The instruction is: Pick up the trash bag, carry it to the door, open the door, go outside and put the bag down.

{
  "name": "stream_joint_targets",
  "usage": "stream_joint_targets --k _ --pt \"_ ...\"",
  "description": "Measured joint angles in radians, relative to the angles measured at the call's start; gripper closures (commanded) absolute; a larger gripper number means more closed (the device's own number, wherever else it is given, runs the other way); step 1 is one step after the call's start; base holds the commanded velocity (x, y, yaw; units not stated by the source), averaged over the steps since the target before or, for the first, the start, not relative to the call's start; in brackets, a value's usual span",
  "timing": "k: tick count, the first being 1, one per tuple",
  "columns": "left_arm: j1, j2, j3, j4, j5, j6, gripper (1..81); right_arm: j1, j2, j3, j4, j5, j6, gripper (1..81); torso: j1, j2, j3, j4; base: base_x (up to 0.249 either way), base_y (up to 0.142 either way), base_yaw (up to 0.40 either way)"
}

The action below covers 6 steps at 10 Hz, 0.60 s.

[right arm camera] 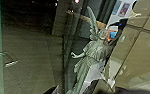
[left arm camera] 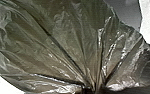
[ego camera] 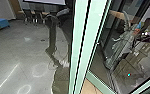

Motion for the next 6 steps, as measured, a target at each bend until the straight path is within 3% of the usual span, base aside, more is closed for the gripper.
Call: stream_joint_targets --k 2,6 --pt "0.000 0.000 0.000 0.000 0.000 0.000 81.1 -0.013 -0.001 -0.005 -0.046 0.030 0.000 1.0 0.000 0.000 0.000 0.000 0.000 0.000 0.000" --pt "0.000 0.008 -0.002 0.000 0.001 0.000 81.1 -0.013 -0.046 0.004 -0.058 0.084 0.000 1.0 0.000 0.000 0.000 0.000 0.000 0.000 0.000"
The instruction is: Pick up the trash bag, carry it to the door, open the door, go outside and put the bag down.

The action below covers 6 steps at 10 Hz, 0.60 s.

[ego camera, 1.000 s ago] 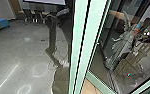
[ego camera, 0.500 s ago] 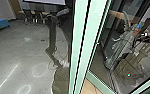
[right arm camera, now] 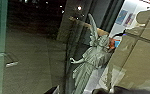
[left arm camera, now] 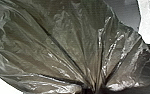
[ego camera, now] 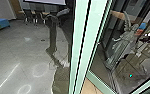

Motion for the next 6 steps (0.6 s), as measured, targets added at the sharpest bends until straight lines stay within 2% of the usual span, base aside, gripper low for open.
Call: stream_joint_targets --k 6 --pt "0.000 0.000 0.000 0.000 0.002 0.000 81.1 0.000 -0.090 0.022 -0.023 0.050 -0.004 1.0 0.000 0.000 0.000 0.000 0.000 0.000 0.000"
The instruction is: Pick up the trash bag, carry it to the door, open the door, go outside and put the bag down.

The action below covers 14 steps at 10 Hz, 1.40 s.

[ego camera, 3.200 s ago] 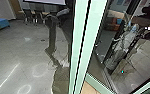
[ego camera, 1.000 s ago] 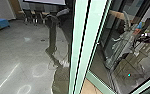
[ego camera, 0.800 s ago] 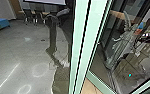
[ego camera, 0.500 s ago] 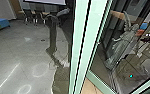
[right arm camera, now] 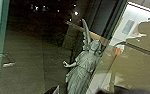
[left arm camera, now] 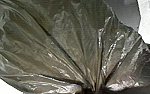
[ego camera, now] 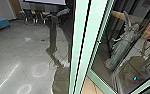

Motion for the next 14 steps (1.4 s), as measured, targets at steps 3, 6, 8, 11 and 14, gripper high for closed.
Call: stream_joint_targets --k 3,6,8,11,14 --pt "0.000 0.003 0.000 0.000 0.000 0.000 81.1 -0.019 -0.074 0.027 -0.008 0.050 -0.006 1.0 0.000 0.000 0.000 0.000 0.000 0.000 0.000" --pt "0.000 0.006 0.000 0.000 0.001 0.000 81.1 -0.020 -0.108 0.037 -0.009 0.046 -0.006 1.0 0.000 0.000 0.000 0.000 0.000 0.000 0.000" --pt "0.000 0.006 0.000 0.000 0.000 0.000 81.1 -0.022 -0.110 0.037 -0.008 0.017 -0.001 1.0 0.000 0.000 0.000 0.000 0.000 0.000 0.000" --pt "0.000 0.006 0.000 0.000 0.000 0.000 81.1 -0.064 -0.041 0.014 0.124 -0.097 0.010 1.0 0.000 0.000 0.000 0.000 0.000 0.000 0.000" --pt "0.000 0.005 0.000 0.000 0.000 0.001 81.1 -0.190 0.092 0.048 0.391 -0.169 0.012 1.0 0.000 0.000 0.000 0.000 0.000 0.000 0.000"
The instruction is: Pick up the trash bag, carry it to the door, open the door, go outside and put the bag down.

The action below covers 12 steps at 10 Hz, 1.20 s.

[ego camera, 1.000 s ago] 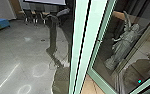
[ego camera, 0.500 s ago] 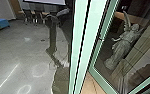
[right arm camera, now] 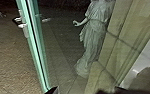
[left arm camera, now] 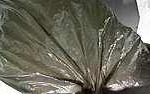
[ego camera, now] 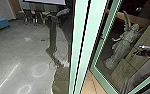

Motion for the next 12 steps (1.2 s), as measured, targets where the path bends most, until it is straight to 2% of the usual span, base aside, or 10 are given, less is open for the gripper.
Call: stream_joint_targets --k 1,3,7,9,12 --pt "0.000 0.000 0.000 0.000 0.000 0.001 81.1 -0.041 0.026 0.019 0.083 -0.021 0.000 1.0 0.000 0.000 0.000 0.000 0.000 0.000 0.000" --pt "0.000 0.000 0.000 0.000 0.000 0.002 81.1 -0.098 0.023 0.092 0.185 -0.077 0.000 1.0 0.000 0.000 0.000 0.000 0.000 0.000 0.000" --pt "0.000 -0.003 0.000 0.000 -0.009 0.004 81.1 -0.310 0.033 0.339 0.289 -0.114 0.000 1.0 0.000 0.000 0.000 0.000 0.000 0.000 0.000" --pt "0.000 -0.003 0.000 0.001 -0.011 0.006 81.1 -0.460 0.020 0.401 0.301 -0.082 0.000 1.0 0.000 0.000 0.000 0.000 0.000 0.000 0.000" --pt "0.000 -0.003 0.000 0.002 -0.013 0.007 81.1 -0.710 0.007 0.504 0.312 0.056 -0.002 1.0 0.000 0.000 0.000 0.000 0.000 0.000 0.000"
